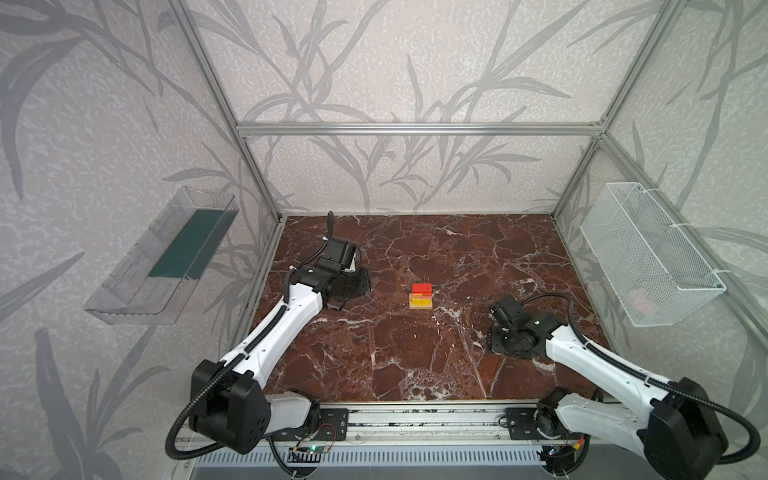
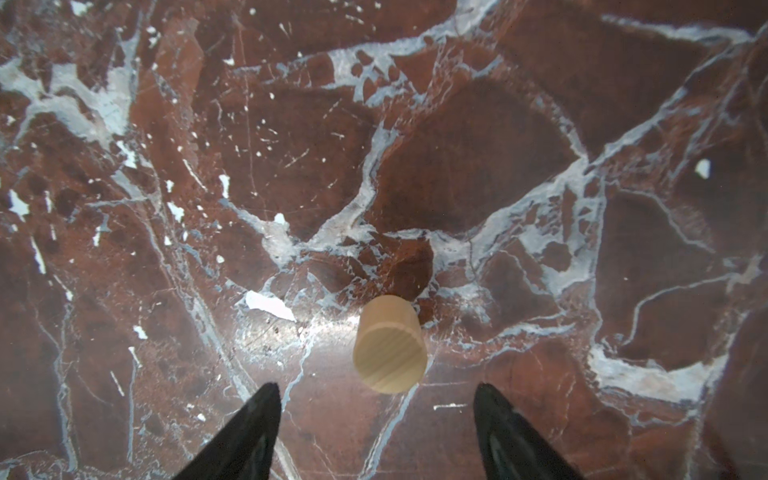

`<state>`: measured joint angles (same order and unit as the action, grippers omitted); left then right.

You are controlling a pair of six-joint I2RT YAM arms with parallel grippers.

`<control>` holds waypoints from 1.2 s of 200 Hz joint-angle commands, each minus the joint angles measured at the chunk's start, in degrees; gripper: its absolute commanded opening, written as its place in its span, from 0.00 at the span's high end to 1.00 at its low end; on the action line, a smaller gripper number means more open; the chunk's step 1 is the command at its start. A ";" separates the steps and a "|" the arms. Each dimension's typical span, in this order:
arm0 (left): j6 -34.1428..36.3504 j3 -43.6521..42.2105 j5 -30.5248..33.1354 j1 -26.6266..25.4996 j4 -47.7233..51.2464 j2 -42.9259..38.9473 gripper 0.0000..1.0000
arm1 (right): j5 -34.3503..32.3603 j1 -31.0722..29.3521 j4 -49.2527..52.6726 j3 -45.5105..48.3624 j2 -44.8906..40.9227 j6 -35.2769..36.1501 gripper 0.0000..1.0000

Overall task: Build the wood block tower
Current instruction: 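Move the right gripper to the wooden cylinder and close on it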

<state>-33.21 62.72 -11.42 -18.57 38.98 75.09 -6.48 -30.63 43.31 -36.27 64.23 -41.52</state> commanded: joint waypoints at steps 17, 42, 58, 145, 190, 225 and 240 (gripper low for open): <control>-0.32 -0.93 1.04 0.29 0.70 0.18 0.93 | 1.54 1.19 -1.83 0.63 1.00 2.62 0.26; -0.06 -1.11 1.38 0.33 0.85 0.52 0.93 | 1.38 1.40 -2.31 0.41 2.83 3.06 0.28; -0.01 -1.02 1.14 0.29 0.98 0.76 0.93 | 1.17 1.49 -2.19 -0.08 4.22 3.37 0.30; 0.08 -0.67 1.21 0.37 1.00 1.17 0.93 | 2.67 2.90 -2.83 -1.97 8.80 4.56 0.43; 0.10 -0.48 1.06 0.33 0.89 1.28 0.93 | 4.01 3.57 -3.61 -1.62 10.20 4.53 0.48; 0.01 -0.31 0.91 0.37 0.98 1.55 0.93 | 4.37 4.25 -3.93 -1.91 10.66 4.56 0.53; 0.01 -0.16 0.96 0.37 1.06 1.55 0.93 | 4.49 4.59 -3.86 -2.00 10.47 4.52 0.55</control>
<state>-33.17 62.35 -11.18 -18.55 39.00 76.27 -2.44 -26.70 39.13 -36.82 74.56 -37.39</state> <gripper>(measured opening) 0.068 0.461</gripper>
